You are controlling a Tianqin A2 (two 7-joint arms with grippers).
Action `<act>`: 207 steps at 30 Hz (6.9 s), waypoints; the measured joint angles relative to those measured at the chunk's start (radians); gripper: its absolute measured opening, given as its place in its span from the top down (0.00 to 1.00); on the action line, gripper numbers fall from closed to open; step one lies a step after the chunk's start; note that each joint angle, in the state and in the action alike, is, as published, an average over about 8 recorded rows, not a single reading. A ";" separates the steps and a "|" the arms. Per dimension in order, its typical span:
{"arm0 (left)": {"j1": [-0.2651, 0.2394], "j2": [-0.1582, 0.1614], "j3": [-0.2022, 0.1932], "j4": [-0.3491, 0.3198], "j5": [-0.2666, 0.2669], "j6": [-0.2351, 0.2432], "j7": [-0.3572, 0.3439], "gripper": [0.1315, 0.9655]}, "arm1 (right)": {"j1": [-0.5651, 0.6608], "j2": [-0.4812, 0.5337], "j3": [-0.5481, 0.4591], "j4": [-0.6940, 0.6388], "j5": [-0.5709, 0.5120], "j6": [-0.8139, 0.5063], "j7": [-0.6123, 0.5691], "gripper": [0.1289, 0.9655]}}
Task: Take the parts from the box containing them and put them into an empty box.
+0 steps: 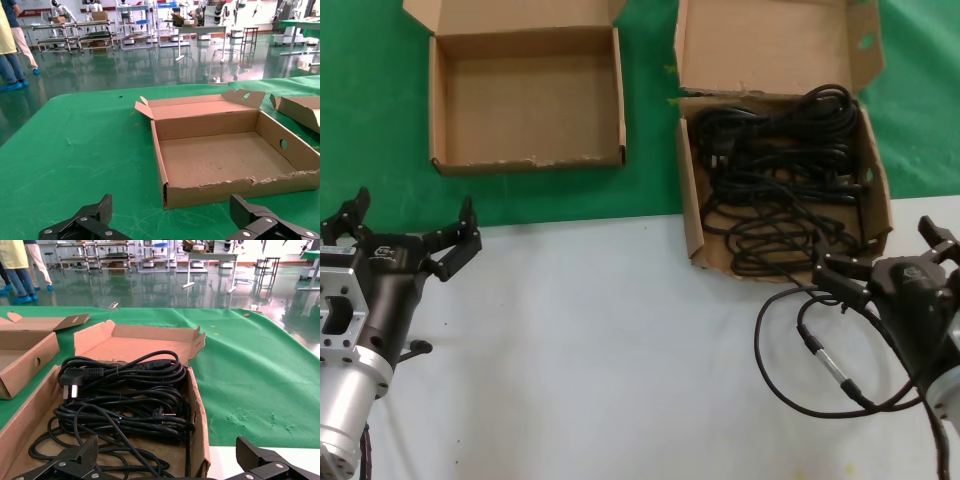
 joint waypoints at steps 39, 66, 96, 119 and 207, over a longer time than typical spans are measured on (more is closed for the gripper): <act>0.000 0.000 0.000 0.000 0.000 0.000 0.000 0.90 | 0.319 0.479 -0.145 0.074 -0.202 -0.461 -0.208 0.00; 0.000 0.000 0.000 0.000 0.000 0.000 0.000 0.98 | 0.915 0.331 -0.449 -0.332 -0.471 -0.767 -0.595 0.00; 0.000 0.000 0.000 0.000 0.000 0.000 0.000 0.98 | 1.003 0.247 -0.503 -0.484 -0.559 -0.750 -0.602 0.26; 0.000 0.000 0.000 0.000 0.000 0.000 0.000 0.98 | 1.026 0.228 -0.519 -0.541 -0.601 -0.741 -0.575 0.76; 0.000 0.000 0.000 0.000 0.000 0.000 0.000 0.98 | 0.919 -0.095 -0.402 -0.336 -0.537 -0.397 -0.341 0.55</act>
